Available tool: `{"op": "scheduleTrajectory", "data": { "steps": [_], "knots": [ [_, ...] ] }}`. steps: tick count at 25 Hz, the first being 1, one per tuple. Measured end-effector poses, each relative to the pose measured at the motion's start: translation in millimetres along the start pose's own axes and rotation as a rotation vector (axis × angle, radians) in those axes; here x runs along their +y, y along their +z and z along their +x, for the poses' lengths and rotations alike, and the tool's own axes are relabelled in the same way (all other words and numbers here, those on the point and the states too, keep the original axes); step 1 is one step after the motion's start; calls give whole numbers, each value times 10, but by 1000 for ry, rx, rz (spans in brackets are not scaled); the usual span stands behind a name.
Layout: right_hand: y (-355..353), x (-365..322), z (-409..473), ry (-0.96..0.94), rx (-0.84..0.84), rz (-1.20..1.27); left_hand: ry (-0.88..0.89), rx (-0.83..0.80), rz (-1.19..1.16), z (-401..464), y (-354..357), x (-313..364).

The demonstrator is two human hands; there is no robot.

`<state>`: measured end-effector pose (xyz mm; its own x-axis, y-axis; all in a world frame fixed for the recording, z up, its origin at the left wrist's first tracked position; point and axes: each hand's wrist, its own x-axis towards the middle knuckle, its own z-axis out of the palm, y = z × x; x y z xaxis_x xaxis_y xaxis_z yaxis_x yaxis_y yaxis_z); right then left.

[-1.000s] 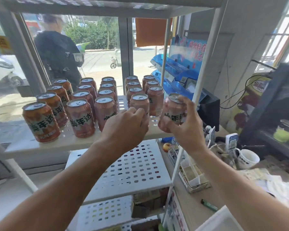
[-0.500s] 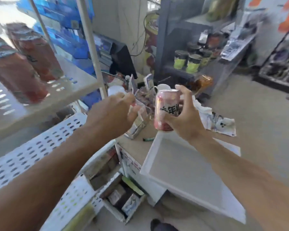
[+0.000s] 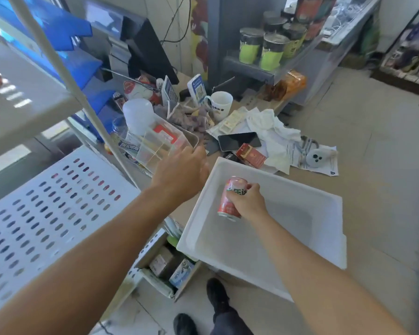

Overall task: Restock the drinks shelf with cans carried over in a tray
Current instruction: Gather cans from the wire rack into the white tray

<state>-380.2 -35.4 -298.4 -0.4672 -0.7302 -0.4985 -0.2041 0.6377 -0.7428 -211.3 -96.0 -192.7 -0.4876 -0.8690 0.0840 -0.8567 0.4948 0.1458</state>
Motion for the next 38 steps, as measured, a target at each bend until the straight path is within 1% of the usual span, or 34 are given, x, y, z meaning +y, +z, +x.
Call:
{"op": "scheduleTrajectory", "data": {
  "steps": [5, 10, 16, 20, 24, 28, 31, 34, 38],
  "knots": [
    [207, 121, 389, 61, -26, -37, -23, -52, 7, 218, 261, 11],
    [324, 155, 527, 59, -34, -40, -83, -125, -10, 262, 437, -79],
    [328, 170, 503, 14, -36, -18, -78, -96, -53, 197, 446, -143],
    [251, 209, 434, -39, -61, -84, -62, -97, -62, 131, 435, -188],
    [206, 132, 284, -109, -29, -151, -68, -70, -87, 44, 352, -225],
    [98, -80, 21, -276, 73, -328, -98, -1, -121, -98, 152, -330],
    [19, -316, -154, -414, 143, -380, -117, 71, -118, -225, -34, -393],
    [40, -639, -432, -659, 168, -345, -149, 180, -137, -399, -349, -456],
    [233, -1217, -870, -1038, 223, -337, -225, 327, -82, -646, -806, -611]
  ]
}}
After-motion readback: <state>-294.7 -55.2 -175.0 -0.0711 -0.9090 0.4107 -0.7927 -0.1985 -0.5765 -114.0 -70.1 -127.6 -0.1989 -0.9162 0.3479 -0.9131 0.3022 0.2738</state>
